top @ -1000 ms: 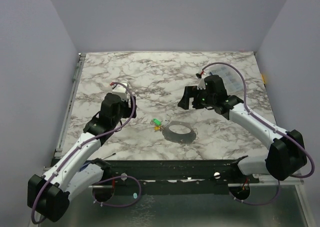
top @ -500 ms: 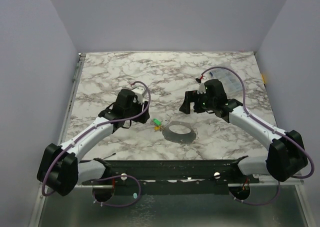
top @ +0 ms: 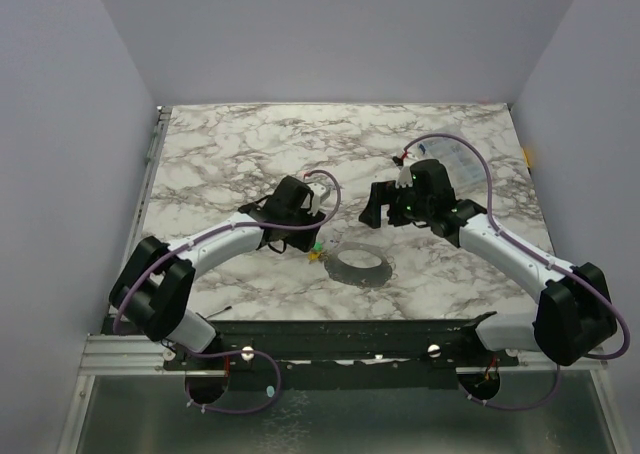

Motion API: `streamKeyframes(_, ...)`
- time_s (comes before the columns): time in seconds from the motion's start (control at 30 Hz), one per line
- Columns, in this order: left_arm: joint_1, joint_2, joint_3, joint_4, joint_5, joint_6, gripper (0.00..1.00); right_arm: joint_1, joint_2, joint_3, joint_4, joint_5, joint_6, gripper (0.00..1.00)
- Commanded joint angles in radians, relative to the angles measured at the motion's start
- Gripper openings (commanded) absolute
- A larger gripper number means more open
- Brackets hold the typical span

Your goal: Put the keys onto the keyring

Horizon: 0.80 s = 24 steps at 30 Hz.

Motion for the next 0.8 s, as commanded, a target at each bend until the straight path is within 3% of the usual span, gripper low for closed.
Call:
streamKeyframes(0.0, 0.001, 0.059, 0.035, -0.026, -0.018, 0.025, 0.53, 0.004, -0.019, -0.019, 0.024, 0.008, -0.013, 0.94)
streamKeyframes(0.77, 0.003, 0.182, 0.107, -0.026, -0.077, 0.038, 0.41, 0.003, -0.016, -0.028, 0.033, -0.013, -0.012, 0.94)
